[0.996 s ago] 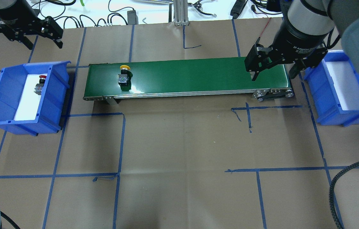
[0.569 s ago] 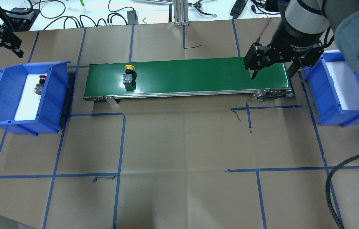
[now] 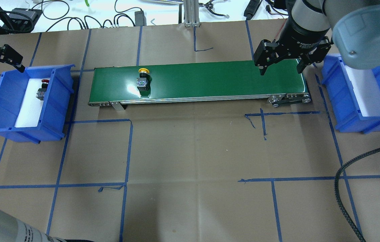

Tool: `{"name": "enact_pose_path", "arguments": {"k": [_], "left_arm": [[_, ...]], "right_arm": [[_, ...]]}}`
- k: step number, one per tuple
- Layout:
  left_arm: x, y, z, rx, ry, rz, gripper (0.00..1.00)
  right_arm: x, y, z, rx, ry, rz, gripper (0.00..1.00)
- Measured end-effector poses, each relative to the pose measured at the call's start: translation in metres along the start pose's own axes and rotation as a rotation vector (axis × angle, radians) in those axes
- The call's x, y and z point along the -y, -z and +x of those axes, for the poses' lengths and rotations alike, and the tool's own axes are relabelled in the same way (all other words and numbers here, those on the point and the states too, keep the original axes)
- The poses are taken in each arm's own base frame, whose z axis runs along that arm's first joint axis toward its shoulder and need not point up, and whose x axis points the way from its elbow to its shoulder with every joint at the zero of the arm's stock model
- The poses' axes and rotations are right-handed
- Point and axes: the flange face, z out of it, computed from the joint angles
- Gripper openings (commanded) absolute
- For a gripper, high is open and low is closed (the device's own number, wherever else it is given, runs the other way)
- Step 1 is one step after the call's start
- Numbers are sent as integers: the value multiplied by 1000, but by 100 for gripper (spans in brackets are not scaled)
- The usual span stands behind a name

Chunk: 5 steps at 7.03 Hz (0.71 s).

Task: Transport two buttons from left to right
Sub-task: 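Return the left gripper to the bin and grasp the red button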

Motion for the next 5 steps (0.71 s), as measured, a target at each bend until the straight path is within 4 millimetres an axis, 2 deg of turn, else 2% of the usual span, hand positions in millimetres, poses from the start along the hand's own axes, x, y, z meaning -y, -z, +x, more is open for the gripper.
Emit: {"name": "enact_pose_path", "arguments": {"k": [3, 5], "left_arm": [[20, -42, -9, 7, -2, 24, 99], [29, -83, -11, 5, 3, 27, 99]], "right_arm": [[19, -15, 0, 6, 0, 55, 100], [33, -26, 0, 6, 1, 88, 100]]}}
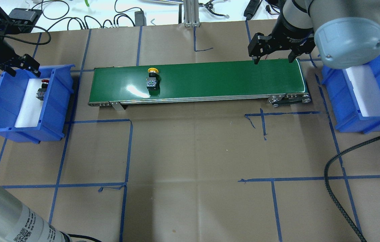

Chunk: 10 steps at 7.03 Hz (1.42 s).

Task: Transport two buttons from left to right
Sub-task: 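Return the left gripper to the bin and grasp the red button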

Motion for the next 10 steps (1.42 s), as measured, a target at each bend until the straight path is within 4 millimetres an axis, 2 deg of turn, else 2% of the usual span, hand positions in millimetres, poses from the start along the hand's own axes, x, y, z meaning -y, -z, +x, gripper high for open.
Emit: {"name": "enact_pose_path", "arguments": {"k": [3, 4, 5, 7, 9, 10], "left_arm": [[-5, -51, 3, -2, 11, -1, 99], [-5, -61, 3, -7, 13, -9, 97], [-5, -67, 3, -11, 16, -14, 89], [-5, -74, 3, -16, 24, -22, 62], [-5, -78, 1, -19, 27, -26, 22], [-5, -78, 1, -20, 28, -26, 0]], "right_arm": [[11, -24, 0, 4, -2, -11, 100], [14, -30, 0, 4, -2, -13, 100], [18, -40, -1, 4, -1, -18, 100], [30, -69, 0, 5, 0, -25, 100], [39, -90, 0, 0, 1, -26, 100], [41, -93, 0, -4, 2, -10, 100]]}}
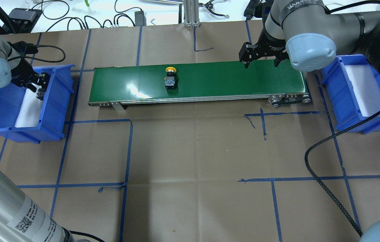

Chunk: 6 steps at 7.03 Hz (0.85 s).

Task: Transport two buttons from left to right
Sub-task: 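Return the left gripper to the bin and grasp the red button, then carry the red button to the belt while the right gripper lowers toward the yellow button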

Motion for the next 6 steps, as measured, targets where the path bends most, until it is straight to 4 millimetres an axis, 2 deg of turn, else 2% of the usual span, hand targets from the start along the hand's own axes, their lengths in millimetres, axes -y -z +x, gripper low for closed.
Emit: {"name": "enact_pose_path", "arguments": {"k": [3, 4, 5, 6], "left_arm": [[4, 16, -1, 6, 1, 18, 0], [2, 34, 2, 6, 0, 26, 0], [-4, 64, 6, 3, 0, 23, 0], [-14, 104, 12, -2, 0, 11, 0]], "right_arm": [[3, -2, -2, 4, 4, 23, 100], [4, -5, -2, 7, 4, 18, 100], [5, -12, -2, 9, 2, 8, 100], [7, -18, -2, 10, 1, -1, 100]]}}
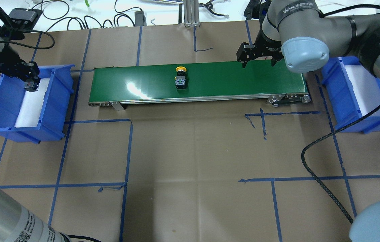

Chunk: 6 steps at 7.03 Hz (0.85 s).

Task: Transport two buttons from left to right
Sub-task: 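Carry the red button to the belt while the right gripper lowers toward the yellow button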

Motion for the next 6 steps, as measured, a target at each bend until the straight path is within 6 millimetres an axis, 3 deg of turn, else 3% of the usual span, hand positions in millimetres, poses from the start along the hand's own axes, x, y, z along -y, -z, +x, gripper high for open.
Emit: {"name": "enact_pose_path", "arguments": {"k": [2, 3, 4, 5, 6], "left_arm": [[-17, 81, 11, -10, 3, -25, 0], [-19, 104, 15, -15, 2, -37, 0], [-14, 114, 29, -16, 1, -42, 0], [-4, 116, 60, -14, 8, -44, 0], [10, 112, 109, -16, 20, -49, 0]], "right_arm": [[1, -4, -1, 2, -2, -6, 100], [1, -6, -1, 5, -2, -8, 100], [1, -7, -1, 9, -2, -10, 100], [1, -7, -2, 13, -2, -11, 100], [1, -8, -2, 14, -2, -12, 100]]}}
